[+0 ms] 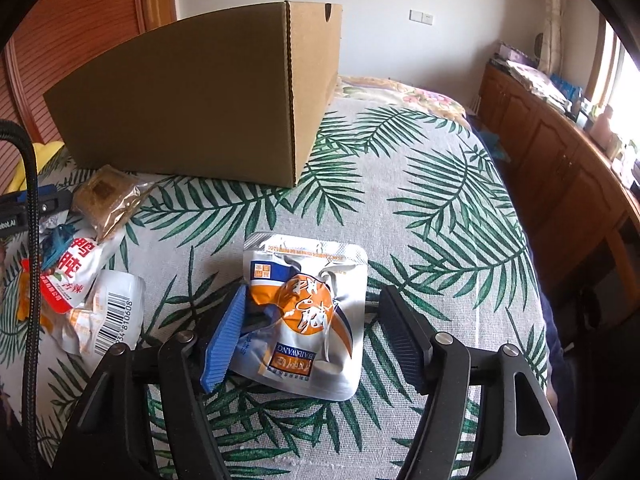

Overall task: Organize snacks
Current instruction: 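Close the left gripper on the silver foil pouch while the right gripper reaches the orange-and-white pouch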

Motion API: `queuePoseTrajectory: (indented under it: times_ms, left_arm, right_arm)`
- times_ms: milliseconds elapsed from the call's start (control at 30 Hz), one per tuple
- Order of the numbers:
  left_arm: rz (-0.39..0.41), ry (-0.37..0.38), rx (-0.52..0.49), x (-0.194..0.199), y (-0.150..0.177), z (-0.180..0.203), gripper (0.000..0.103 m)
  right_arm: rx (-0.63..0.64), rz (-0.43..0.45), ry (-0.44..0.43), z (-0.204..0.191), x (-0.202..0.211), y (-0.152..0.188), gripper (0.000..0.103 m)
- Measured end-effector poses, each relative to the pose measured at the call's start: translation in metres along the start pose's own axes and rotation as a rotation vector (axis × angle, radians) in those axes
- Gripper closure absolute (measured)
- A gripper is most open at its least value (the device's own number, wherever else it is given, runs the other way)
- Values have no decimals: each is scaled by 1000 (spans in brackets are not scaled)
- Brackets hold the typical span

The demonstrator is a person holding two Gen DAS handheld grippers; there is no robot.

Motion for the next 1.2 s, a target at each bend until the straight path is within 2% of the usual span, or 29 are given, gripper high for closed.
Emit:
queuePoseTrajectory:
  times_ms: [400,667,933,1100,1200]
  left_arm:
    - [2,-24,18,25,20,-11,28]
    - [-15,5,41,23,25,-14,28]
    - [-32,22,14,14,21,-2,28]
    - [-24,-7,-23,12,23,3,28]
    - [-23,-23,-39,13,24,5,34]
  right_arm:
    - [1,0,1,0,0,0,33]
    - [1,0,2,1,0,0,32]
    - [1,-1,2,0,0,0,31]
    - [1,-1,2,0,0,0,31]
    - [1,-1,2,0,0,0,31]
Point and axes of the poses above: each gripper's, at about its wrist camera, not at the fingertips, and x roughly against the way its jaws point, z to its right, y to its underside, the point moved 2 cm from there along -x, roughly the way its jaws point, and after that the axes turned 3 degrees about -x, right-handed, at the moved point
